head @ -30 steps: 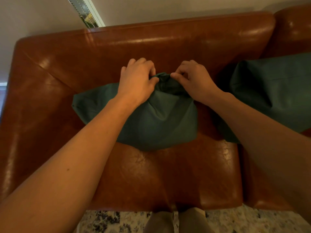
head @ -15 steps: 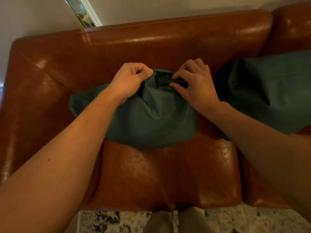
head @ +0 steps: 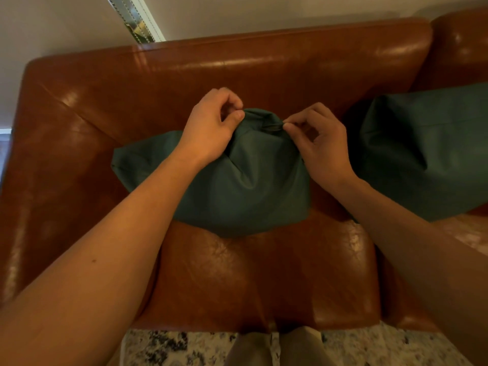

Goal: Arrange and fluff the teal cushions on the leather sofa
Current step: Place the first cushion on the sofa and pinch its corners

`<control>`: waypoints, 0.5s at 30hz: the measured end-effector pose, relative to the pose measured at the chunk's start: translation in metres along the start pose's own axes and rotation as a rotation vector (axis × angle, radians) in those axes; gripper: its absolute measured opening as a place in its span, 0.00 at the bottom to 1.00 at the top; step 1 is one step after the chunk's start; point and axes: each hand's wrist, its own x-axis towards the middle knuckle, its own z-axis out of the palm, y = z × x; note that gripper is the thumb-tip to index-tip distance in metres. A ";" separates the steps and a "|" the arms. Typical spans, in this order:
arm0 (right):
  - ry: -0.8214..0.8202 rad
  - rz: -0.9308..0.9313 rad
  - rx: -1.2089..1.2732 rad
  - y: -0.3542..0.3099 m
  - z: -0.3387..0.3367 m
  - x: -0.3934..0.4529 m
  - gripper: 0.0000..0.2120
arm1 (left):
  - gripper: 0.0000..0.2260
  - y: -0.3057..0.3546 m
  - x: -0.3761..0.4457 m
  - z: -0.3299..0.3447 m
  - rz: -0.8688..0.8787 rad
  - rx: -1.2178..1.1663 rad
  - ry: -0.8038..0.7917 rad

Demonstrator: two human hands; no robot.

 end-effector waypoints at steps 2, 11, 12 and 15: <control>-0.023 0.036 0.027 -0.001 -0.001 0.001 0.06 | 0.09 0.008 0.004 -0.003 0.163 0.130 -0.008; -0.125 0.208 0.145 -0.004 -0.004 0.007 0.04 | 0.04 0.015 0.025 -0.008 0.077 0.184 -0.289; -0.121 0.226 0.163 -0.006 -0.003 0.008 0.04 | 0.05 0.015 0.025 -0.006 -0.003 0.092 -0.300; -0.084 0.205 0.142 -0.011 0.001 0.003 0.03 | 0.10 0.017 0.023 -0.001 -0.250 -0.218 -0.310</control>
